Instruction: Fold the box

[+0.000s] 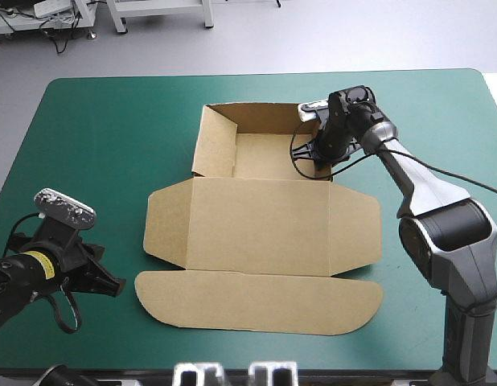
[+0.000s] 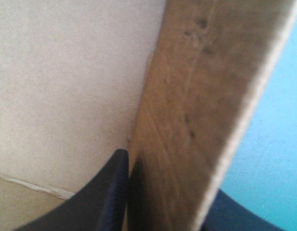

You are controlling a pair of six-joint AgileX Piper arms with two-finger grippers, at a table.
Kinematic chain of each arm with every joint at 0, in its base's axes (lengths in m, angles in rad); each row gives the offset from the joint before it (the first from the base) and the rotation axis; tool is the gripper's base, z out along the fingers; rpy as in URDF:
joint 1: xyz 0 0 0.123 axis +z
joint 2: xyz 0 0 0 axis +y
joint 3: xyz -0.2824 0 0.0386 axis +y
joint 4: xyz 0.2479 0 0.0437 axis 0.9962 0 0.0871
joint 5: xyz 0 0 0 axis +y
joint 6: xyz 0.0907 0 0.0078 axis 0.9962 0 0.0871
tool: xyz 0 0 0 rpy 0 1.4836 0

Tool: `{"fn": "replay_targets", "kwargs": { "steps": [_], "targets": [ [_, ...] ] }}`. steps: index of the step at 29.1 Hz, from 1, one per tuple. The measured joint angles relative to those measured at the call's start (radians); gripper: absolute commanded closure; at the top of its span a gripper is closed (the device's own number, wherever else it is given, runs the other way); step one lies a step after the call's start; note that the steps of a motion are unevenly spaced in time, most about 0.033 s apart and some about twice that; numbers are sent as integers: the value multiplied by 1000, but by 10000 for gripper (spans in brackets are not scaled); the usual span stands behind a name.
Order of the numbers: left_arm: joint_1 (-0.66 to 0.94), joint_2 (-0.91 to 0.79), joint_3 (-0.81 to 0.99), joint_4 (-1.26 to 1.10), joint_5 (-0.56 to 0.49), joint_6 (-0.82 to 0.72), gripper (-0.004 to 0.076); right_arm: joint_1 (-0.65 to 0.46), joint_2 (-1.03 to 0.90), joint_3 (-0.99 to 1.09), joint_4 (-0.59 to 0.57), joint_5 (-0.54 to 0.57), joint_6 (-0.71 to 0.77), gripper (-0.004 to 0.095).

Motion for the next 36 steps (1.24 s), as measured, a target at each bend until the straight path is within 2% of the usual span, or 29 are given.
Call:
{"fn": "replay_targets", "kwargs": {
  "steps": [3, 8, 13, 16, 22, 31, 35, 36],
  "targets": [
    [0, 0, 0, 0, 0, 0, 733, 0, 0, 0, -1, 0, -10, 926],
    [0, 0, 0, 0, 0, -1, 733, 0, 0, 0, -46, -2, -20, 927],
    [0, 0, 0, 1, 0, -3, 733, -3, -3, -34, -202, 39, -21, 927],
    [0, 0, 0, 2, 0, -3, 733, -43, -18, -74, -242, 57, -19, 928],
    [0, 0, 0, 4, 0, -3, 733, -228, -65, -115, -238, 72, -48, 928],
    [0, 0, 0, 3, 0, -3, 733, -599, -82, -116, -153, 80, -82, 928],
    [0, 0, 0, 3, 0, -4, 733, -738, -82, -116, -75, 80, -97, 928],
    [0, 0, 0, 3, 0, -4, 733, -789, -82, -116, -27, 81, -111, 928]
  ]
}}
